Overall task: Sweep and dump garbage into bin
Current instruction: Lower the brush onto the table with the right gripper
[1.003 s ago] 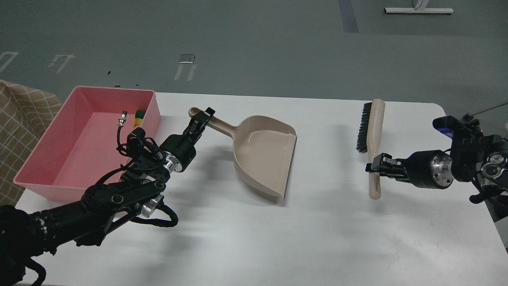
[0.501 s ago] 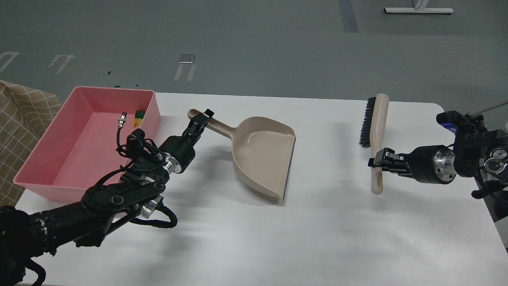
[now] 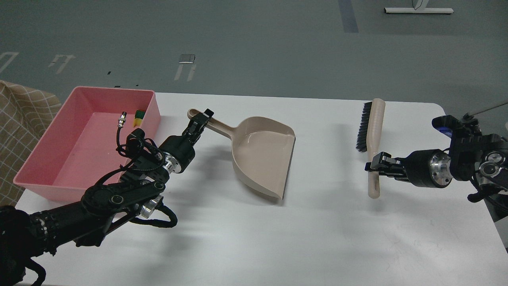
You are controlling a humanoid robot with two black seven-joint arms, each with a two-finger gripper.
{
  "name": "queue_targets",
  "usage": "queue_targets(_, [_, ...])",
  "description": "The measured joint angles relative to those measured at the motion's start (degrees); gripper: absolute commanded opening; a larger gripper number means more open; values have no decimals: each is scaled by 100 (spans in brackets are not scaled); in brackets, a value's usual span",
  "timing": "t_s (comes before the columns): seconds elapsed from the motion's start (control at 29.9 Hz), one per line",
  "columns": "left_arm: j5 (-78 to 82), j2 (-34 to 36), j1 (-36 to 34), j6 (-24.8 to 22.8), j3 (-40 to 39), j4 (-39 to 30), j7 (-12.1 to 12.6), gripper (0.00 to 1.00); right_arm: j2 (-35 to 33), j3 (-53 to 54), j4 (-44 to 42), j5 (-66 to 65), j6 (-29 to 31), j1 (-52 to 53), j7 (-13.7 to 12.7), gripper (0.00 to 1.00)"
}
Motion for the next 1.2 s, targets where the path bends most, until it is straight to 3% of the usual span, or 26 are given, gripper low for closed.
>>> queue_targets(0.5, [-3,-2,86,0,-42,15,132,0,6,-10,9,0,0,-55,-8,15])
queue_targets(0.84, [-39,-6,131,0,-53,15,132,4,6,-10,17,7,0,-111,-65,27])
queue_targets(1.04, [-52,-3,131,0,-53,15,132,19,7,-10,14,9,0,-114,-78,35])
queue_targets(1.1, [-52,-2,131,0,-53,15,132,30,7,-10,13,9,0,-113,-79,45])
queue_targets(1.2, [-62,-1,131,0,-54,14,135,38,7,-10,9,9,0,-110,-80,50])
